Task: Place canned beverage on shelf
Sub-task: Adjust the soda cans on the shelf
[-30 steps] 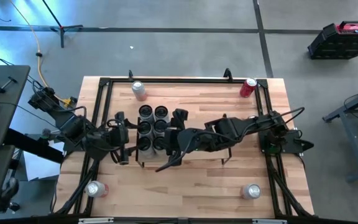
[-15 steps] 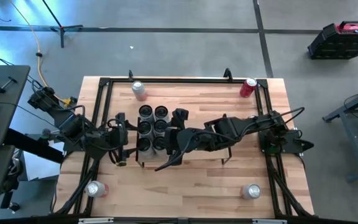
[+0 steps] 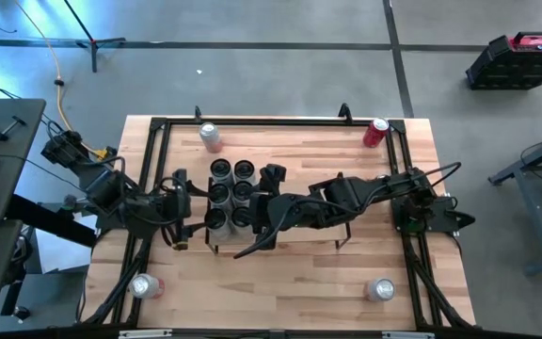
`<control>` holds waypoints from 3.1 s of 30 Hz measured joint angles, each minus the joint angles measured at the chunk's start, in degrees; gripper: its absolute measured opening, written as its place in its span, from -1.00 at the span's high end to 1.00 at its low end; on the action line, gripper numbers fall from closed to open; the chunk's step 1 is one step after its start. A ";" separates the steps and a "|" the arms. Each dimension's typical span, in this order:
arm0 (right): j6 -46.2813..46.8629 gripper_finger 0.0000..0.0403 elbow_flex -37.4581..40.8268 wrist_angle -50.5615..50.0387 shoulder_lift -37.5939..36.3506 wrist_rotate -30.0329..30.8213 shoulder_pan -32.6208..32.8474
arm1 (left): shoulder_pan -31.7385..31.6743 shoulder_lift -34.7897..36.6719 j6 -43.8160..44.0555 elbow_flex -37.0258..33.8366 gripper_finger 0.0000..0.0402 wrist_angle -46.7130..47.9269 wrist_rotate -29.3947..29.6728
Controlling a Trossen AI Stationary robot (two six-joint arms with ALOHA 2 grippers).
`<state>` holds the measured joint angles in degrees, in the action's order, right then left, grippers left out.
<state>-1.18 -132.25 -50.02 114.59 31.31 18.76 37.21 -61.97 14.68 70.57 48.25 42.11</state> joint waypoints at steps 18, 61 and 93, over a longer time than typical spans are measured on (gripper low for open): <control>1.37 -0.24 0.00 -6.01 0.58 -0.15 -6.63 | -3.23 1.29 -10.37 0.00 -0.46 -3.41 10.81; 0.95 -0.24 -0.04 -6.12 2.44 -4.98 -9.40 | -11.45 1.15 -10.45 1.11 -0.46 3.16 5.98; -2.11 -0.24 -0.04 -3.04 2.09 -7.87 -3.74 | -11.32 0.21 -8.90 1.16 -0.46 2.73 3.78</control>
<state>-3.29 -132.29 -53.06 116.68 23.44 15.03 25.89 -61.76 5.78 71.72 50.98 45.89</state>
